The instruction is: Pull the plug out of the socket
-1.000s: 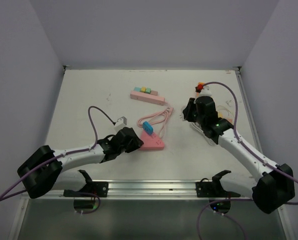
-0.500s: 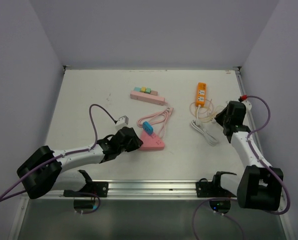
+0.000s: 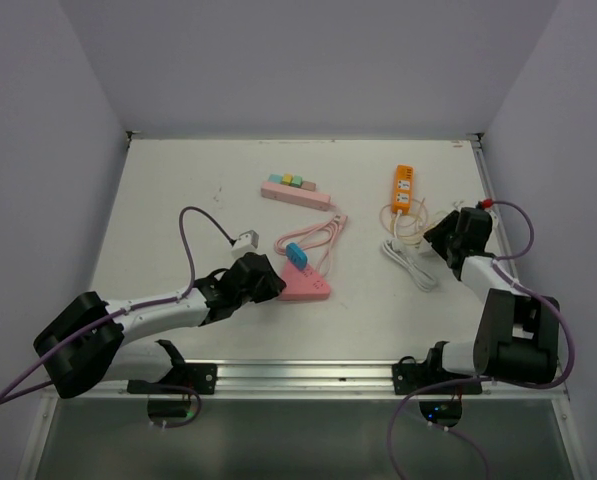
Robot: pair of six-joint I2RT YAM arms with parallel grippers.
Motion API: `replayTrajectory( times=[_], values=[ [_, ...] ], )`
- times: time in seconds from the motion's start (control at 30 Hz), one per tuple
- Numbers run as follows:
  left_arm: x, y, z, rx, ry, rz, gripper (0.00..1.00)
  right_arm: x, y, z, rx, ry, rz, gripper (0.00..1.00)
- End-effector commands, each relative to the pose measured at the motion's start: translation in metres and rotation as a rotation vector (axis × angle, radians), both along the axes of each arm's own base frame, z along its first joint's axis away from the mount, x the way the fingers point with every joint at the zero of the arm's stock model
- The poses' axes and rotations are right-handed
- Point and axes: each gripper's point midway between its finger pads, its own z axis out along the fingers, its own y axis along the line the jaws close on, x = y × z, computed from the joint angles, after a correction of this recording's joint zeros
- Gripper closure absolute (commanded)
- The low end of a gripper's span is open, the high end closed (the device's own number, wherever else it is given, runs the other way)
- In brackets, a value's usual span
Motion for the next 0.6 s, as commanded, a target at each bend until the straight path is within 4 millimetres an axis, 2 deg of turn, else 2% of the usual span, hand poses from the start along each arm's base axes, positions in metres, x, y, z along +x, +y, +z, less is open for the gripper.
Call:
replayTrajectory(
  times=[0.0,0.03,0.1,0.17,0.2,0.27,0.3,0.37,0.43,0.5,0.57],
  values=[
    [-0.021,0.025,-0.033,0.138,0.086,-0.033,1.0,0.005,-0.002,0.008,-0.002,-0.035,0.006,0.48],
    [-0.021,0.026,-0.033,0.136,0.086,-0.031,1.0,0.002,-0.003,0.009,-0.01,-0.018,0.007,0.38],
    [-0.021,0.026,-0.034,0.138,0.088,-0.033,1.0,0.001,-0.002,0.015,-0.018,-0.016,0.016,0.31],
    [-0.021,0.026,-0.033,0.136,0.088,-0.032,1.0,0.0,-0.01,0.029,-0.061,-0.02,-0.005,0.22],
    [-0.021,0.026,-0.033,0.136,0.086,-0.033,1.0,-0.006,-0.013,0.03,-0.074,0.006,-0.011,0.2],
    [-0.021,0.025,-0.033,0.134,0.089,-0.032,1.0,-0.007,-0.017,0.047,-0.101,-0.008,-0.024,0.15],
    [-0.021,0.025,-0.033,0.132,0.087,-0.034,1.0,-0.012,-0.017,0.047,-0.104,0.017,-0.025,0.14],
    [-0.021,0.025,-0.033,0.135,0.088,-0.033,1.0,-0.012,-0.016,0.064,-0.12,-0.012,-0.006,0.14],
    [-0.022,0.025,-0.033,0.132,0.09,-0.034,1.0,-0.013,-0.009,0.073,-0.119,-0.029,0.041,0.14],
    [-0.022,0.025,-0.033,0.133,0.091,-0.035,1.0,-0.008,0.009,0.09,-0.112,-0.076,0.125,0.14],
    [-0.021,0.024,-0.033,0.13,0.088,-0.036,1.0,-0.003,0.035,0.103,-0.134,-0.102,0.238,0.14]
  ],
)
